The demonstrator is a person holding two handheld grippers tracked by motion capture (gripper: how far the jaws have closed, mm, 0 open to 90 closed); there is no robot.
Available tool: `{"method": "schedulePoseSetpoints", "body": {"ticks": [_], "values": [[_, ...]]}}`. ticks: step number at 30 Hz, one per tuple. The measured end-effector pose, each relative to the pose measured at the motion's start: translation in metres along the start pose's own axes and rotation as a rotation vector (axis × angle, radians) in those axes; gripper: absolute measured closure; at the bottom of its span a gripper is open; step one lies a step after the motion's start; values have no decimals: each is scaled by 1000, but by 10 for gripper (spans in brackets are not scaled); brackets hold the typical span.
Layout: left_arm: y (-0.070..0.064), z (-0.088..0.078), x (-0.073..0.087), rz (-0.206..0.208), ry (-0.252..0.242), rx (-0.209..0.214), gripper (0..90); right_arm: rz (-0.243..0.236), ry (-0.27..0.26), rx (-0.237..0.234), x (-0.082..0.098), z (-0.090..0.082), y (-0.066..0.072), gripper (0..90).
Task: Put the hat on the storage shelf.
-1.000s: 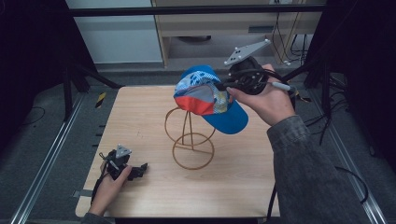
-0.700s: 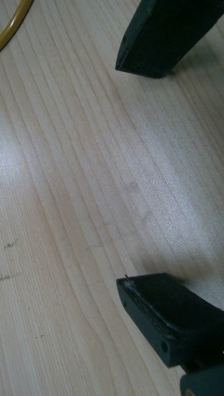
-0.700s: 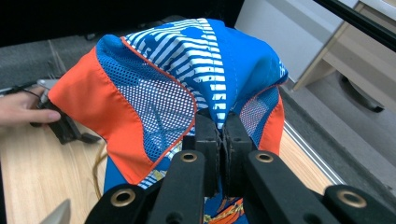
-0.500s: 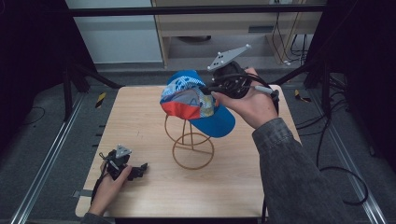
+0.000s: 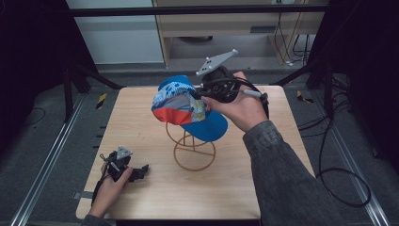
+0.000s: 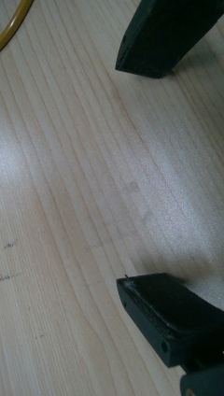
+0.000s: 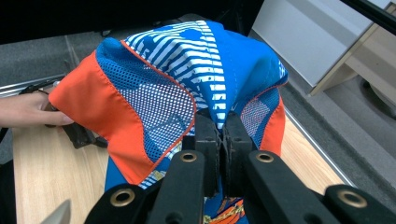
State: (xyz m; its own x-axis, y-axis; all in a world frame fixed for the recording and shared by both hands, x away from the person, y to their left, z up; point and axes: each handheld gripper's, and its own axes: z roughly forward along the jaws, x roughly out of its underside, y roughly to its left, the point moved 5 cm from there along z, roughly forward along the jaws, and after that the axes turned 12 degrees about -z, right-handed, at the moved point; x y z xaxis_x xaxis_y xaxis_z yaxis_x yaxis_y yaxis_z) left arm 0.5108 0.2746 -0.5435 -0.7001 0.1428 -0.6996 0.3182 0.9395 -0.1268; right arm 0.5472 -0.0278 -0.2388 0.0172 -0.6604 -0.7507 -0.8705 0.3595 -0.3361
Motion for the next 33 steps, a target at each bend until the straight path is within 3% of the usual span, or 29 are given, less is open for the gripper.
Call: {"method": "schedulePoseSetpoints", "body": {"ticks": [33], "values": [[0, 0, 0, -1, -1, -1, 0, -62, 77, -113, 5, 37, 28, 857]]}}
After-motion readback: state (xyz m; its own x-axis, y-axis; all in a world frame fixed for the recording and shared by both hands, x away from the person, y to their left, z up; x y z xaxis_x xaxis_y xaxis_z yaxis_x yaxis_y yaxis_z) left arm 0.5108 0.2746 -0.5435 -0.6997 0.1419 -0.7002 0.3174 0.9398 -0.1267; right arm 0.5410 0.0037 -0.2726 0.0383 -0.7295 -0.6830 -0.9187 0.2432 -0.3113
